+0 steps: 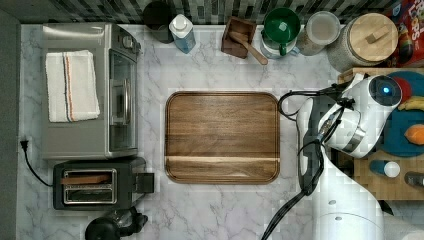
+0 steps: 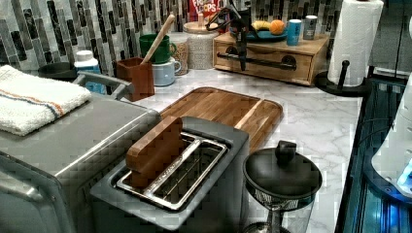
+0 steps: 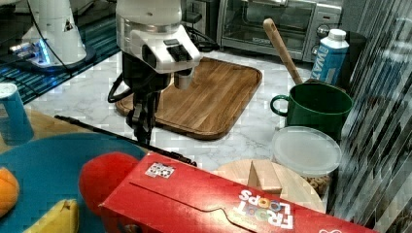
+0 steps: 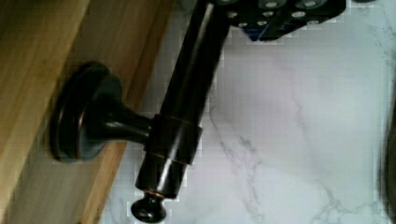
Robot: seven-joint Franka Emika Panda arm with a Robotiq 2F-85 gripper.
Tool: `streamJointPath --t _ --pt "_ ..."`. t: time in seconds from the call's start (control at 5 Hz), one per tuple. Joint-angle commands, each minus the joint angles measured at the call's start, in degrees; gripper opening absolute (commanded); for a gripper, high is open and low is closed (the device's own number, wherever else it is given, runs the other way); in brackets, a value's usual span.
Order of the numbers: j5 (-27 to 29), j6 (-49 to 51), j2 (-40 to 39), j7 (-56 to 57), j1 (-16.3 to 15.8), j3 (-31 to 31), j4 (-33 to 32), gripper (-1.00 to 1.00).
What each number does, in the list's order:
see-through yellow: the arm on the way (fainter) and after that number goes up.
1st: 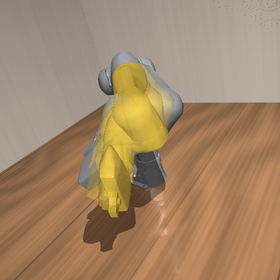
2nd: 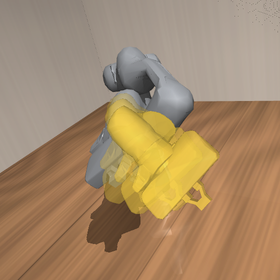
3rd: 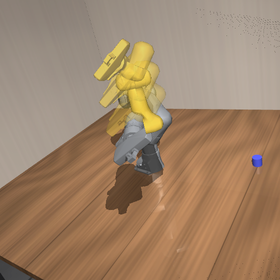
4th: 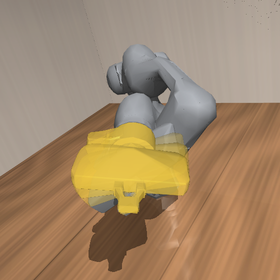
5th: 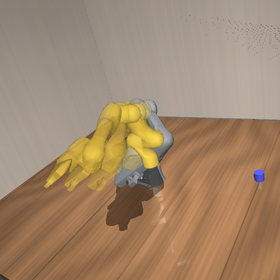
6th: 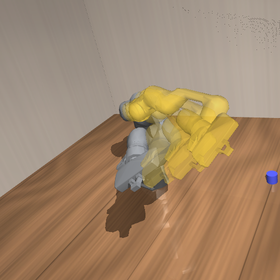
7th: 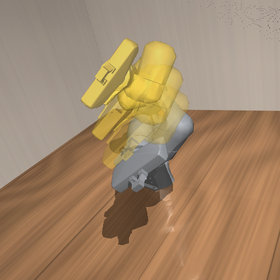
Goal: Close the drawer.
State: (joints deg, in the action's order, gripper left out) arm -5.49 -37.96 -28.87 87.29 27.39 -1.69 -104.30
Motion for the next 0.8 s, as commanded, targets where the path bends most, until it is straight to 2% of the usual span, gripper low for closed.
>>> streamJointPath --t 0.2,0.8 --pt "-2.5 -3.3 3.3 -3.0 3.8 -7.4 5.6 -1.0" --pt "-2.3 -3.4 3.3 -2.9 3.6 -7.7 5.6 -1.0"
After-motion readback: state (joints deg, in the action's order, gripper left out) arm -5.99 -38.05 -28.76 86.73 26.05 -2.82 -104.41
